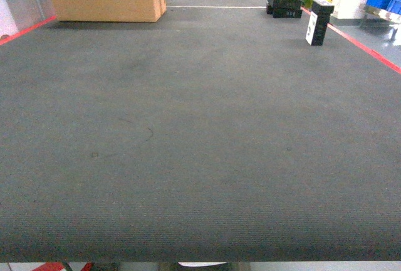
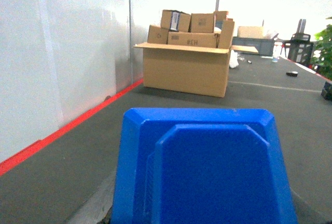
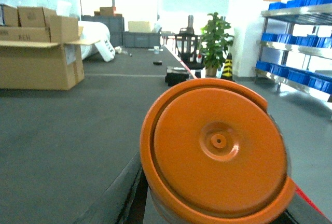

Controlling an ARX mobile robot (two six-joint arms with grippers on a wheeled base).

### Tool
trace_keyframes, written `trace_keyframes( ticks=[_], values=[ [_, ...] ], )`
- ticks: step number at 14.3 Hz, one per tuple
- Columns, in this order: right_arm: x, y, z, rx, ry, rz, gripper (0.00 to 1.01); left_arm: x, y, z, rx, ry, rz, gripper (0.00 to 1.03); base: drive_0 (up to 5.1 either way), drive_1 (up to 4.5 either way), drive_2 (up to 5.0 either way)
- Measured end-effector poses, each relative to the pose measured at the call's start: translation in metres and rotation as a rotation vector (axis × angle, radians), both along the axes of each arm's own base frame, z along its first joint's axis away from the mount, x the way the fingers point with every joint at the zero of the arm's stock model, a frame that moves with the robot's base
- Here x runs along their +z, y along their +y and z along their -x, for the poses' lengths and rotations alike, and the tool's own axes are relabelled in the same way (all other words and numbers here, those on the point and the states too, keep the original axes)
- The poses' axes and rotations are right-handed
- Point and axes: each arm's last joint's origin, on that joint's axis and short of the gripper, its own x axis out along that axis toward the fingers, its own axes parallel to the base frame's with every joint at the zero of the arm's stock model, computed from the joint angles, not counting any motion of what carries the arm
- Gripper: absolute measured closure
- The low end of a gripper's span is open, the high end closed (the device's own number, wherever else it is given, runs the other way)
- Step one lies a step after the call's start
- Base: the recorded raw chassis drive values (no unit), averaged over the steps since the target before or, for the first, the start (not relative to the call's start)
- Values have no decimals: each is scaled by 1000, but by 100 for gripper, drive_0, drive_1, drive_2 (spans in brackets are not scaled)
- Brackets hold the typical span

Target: Sort blue parts and orange caps into right shelf containers

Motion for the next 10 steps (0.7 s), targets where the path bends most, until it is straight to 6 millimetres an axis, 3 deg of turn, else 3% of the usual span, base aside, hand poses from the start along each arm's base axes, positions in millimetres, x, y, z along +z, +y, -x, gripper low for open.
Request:
trace_keyframes(
  ticks=[2, 3, 8, 9, 10],
  values=[
    [18, -8, 37, -30, -79, -18, 57, 16, -8, 31, -21, -57, -12, 59, 0, 0, 0],
    [22, -10, 45, -32, -101, -27, 57, 20, -11, 37, -20, -70, -18, 59, 0, 0, 0],
    [28, -12, 54, -26, -147, -48, 57, 21, -15, 40, -24, -69, -47, 59, 0, 0, 0],
    [21, -16, 51, 63, 30, 19, 57, 18, -10, 39, -101, 61, -92, 59, 0, 0, 0],
    [-9, -32, 61, 109, 168, 9, 57, -9, 6, 59, -259, 195, -30, 59, 0, 0, 0]
  ],
)
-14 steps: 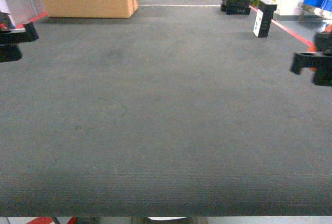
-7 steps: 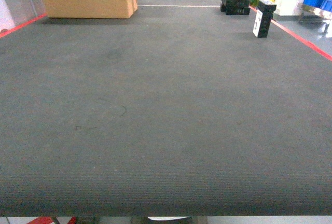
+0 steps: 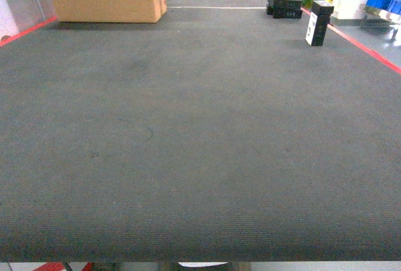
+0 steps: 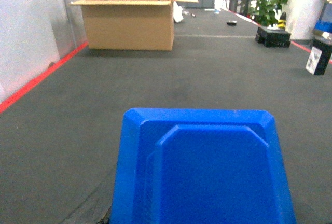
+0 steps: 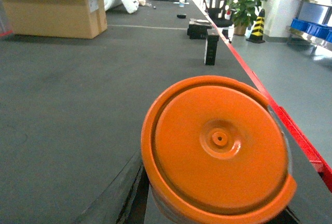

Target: Sort blue parts and orange caps into right shelf containers

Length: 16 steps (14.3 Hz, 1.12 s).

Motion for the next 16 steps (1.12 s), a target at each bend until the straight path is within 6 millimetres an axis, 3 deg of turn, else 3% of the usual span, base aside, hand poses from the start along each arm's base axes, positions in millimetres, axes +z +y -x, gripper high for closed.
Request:
trace_keyframes(
  ticks=[3, 11, 13, 16],
  values=[
    [-18, -9, 5, 4, 6, -5, 57, -20, 10, 11, -5, 20, 18, 59, 0, 0, 0],
    [-30, -16, 9, 8, 6, -6, 57, -29, 16, 21, -5, 6, 21, 59, 0, 0, 0],
    [-36, -26, 11, -17, 3, -14, 57, -37, 27, 26, -6, 19, 22, 59, 0, 0, 0],
    [-58, -25, 26, 10, 2, -15, 57, -53, 27, 43, -11, -4, 24, 59, 0, 0, 0]
  ],
)
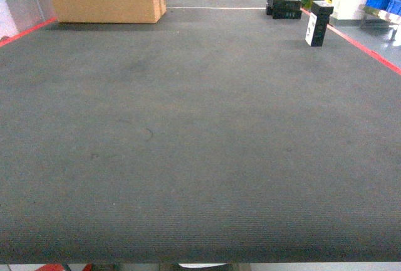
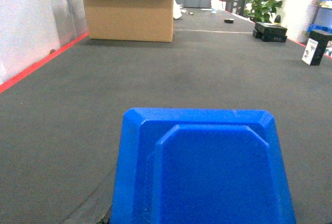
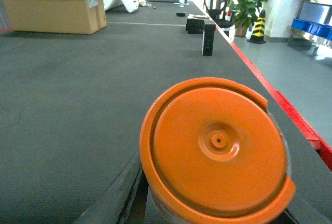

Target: Sort blue parts and orange caps into right shelf containers

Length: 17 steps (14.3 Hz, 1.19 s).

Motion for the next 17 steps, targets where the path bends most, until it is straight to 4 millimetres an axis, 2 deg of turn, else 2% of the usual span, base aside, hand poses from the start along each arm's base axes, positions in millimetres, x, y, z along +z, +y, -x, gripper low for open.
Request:
trace_keyframes(
  ticks=[3, 17],
  values=[
    [1, 0, 0, 0, -6, 0, 57, 0, 0, 17, 1, -11, 0, 59, 0, 0, 0],
    [1, 0, 0, 0, -7, -1, 57, -4, 0, 16, 1, 13, 0, 59, 0, 0, 0]
  ],
)
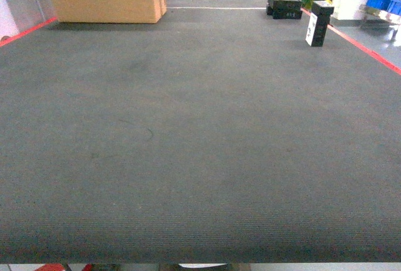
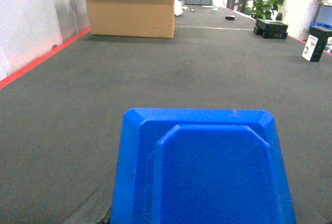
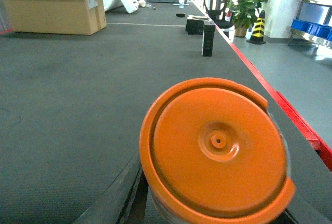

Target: Sort blue parts and orange caps into right shelf containers

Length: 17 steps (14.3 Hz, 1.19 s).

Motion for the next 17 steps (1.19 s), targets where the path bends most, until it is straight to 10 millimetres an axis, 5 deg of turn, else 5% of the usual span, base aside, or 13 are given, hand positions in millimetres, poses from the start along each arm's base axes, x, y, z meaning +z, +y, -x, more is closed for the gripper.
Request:
trace_keyframes(
  ticks=[17],
  values=[
    [0, 0, 0, 0, 0, 0, 57, 0, 0, 0, 2, 0, 0, 59, -108, -108, -108]
  ],
)
